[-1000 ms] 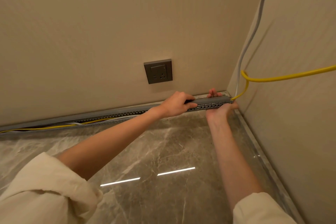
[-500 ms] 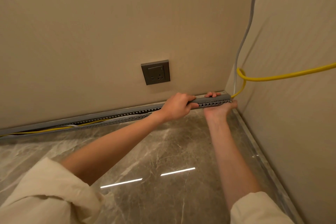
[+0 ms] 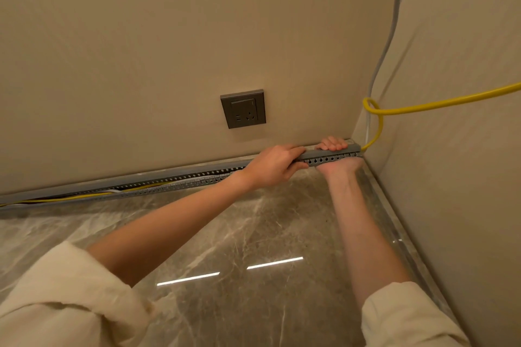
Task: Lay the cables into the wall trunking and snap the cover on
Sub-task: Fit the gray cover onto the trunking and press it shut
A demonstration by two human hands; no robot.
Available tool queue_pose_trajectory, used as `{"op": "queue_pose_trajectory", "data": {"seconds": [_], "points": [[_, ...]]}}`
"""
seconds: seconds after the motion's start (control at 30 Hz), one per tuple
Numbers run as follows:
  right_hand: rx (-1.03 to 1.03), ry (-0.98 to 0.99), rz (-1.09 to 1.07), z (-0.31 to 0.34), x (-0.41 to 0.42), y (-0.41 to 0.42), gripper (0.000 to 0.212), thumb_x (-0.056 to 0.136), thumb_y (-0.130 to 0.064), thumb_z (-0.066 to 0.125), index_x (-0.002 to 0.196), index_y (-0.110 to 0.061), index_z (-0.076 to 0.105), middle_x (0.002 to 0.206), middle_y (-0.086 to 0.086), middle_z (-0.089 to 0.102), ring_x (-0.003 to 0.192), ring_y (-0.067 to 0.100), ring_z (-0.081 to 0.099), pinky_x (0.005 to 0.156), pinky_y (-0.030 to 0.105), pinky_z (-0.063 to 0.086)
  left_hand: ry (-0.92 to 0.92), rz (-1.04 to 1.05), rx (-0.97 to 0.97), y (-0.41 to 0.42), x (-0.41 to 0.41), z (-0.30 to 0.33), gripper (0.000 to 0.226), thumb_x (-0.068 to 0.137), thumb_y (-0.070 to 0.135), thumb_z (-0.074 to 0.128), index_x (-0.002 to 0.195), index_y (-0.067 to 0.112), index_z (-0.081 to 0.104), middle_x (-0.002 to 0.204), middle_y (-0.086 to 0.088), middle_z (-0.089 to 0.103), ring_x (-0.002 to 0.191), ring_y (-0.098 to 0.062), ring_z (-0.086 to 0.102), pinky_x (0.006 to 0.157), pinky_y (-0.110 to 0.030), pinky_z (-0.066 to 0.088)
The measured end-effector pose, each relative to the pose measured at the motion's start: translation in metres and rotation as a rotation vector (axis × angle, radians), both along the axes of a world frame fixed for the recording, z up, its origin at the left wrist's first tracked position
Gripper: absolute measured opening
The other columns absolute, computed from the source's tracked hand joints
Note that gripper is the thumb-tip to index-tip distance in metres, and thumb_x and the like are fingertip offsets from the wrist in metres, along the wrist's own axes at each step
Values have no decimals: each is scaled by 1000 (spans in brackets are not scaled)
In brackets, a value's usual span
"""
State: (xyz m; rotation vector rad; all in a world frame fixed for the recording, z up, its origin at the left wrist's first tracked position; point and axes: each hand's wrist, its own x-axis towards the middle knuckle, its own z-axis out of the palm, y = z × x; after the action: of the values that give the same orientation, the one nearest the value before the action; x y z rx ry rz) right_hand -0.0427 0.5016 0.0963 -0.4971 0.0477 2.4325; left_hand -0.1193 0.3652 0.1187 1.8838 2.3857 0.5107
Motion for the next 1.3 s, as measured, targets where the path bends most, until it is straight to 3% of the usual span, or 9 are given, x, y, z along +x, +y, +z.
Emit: {"op": "queue_pose_trajectory", "data": {"seconds": [0.07, 0.17, 0.53, 0.9, 0.97, 1.03, 1.17, 1.23, 1.3], "points": [[-31, -33, 1, -5, 1, 2, 45, 81, -29, 23, 41, -16, 38, 39, -2, 35, 33, 13, 32, 44, 22, 24, 98, -26, -68, -6, -4, -4, 51, 87, 31, 60, 129, 6, 45, 118, -15, 63, 99, -33, 60, 75, -41, 50], [-58, -52, -2, -10, 4, 4, 42, 78, -26, 25, 40, -15, 39, 38, -2, 34, 32, 13, 30, 45, 22, 22, 257, 12, -71, -11, -1, -13, 39, 91, 25, 53, 123, 3, 48, 111, -17, 65, 91, -39, 62, 69, -45, 49], [-206, -184, -78, -9, 7, 5, 54, 88, -29, 16, 38, -15, 30, 32, -1, 30, 27, 15, 25, 39, 11, 25, 284, 2, -15, -10, 15, -22, 29, 91, 10, 44, 113, -8, 53, 96, -25, 67, 74, -43, 63, 56, -48, 52], [-273, -368, -28, -25, 21, 7, 51, 98, -36, 17, 57, -14, 38, 26, 7, 44, 18, 15, 43, 37, 12, 42, -26, 73, -166, -26, -11, -39, 46, 86, 33, 61, 125, 10, 51, 113, -14, 65, 101, -31, 60, 82, -42, 51], [-265, -386, -29, -28, 25, 6, 51, 98, -40, 17, 62, -15, 43, 43, 5, 53, 34, 18, 51, 43, 16, 45, -55, 120, -199, -38, -17, -45, 55, 85, 37, 63, 130, 10, 48, 121, -13, 62, 108, -30, 58, 89, -42, 50], [-235, -455, -59, -28, 23, 5, 49, 98, -40, 17, 73, -13, 49, 66, 4, 54, 57, 19, 55, 64, 26, 49, -67, 156, -201, -52, -23, -50, 57, 84, 35, 65, 131, 9, 47, 123, -14, 61, 111, -31, 56, 91, -42, 48], [3, -774, 6, -29, 16, -1, 41, 98, -38, 25, 125, -14, 46, 123, 11, 54, 113, 26, 54, 103, 37, 41, -17, 221, -211, -87, -34, -58, 56, 83, 29, 65, 132, 9, 46, 126, -15, 57, 112, -31, 55, 93, -42, 47], [182, -941, 83, -28, 15, -10, 31, 96, -32, 36, 111, -11, 53, 129, 11, 50, 118, 28, 50, 105, 38, 41, 33, 264, -206, -105, -37, -64, 57, 83, 29, 65, 133, 9, 45, 130, -15, 54, 116, -32, 52, 98, -43, 45], [275, -1032, 135, -24, 14, -20, 14, 91, -24, 45, 87, -11, 50, 111, 10, 51, 100, 26, 54, 89, 35, 48, 80, 319, -208, -122, -41, -68, 60, 83, 29, 65, 134, 8, 43, 134, -16, 51, 121, -32, 49, 103, -43, 41]]}}
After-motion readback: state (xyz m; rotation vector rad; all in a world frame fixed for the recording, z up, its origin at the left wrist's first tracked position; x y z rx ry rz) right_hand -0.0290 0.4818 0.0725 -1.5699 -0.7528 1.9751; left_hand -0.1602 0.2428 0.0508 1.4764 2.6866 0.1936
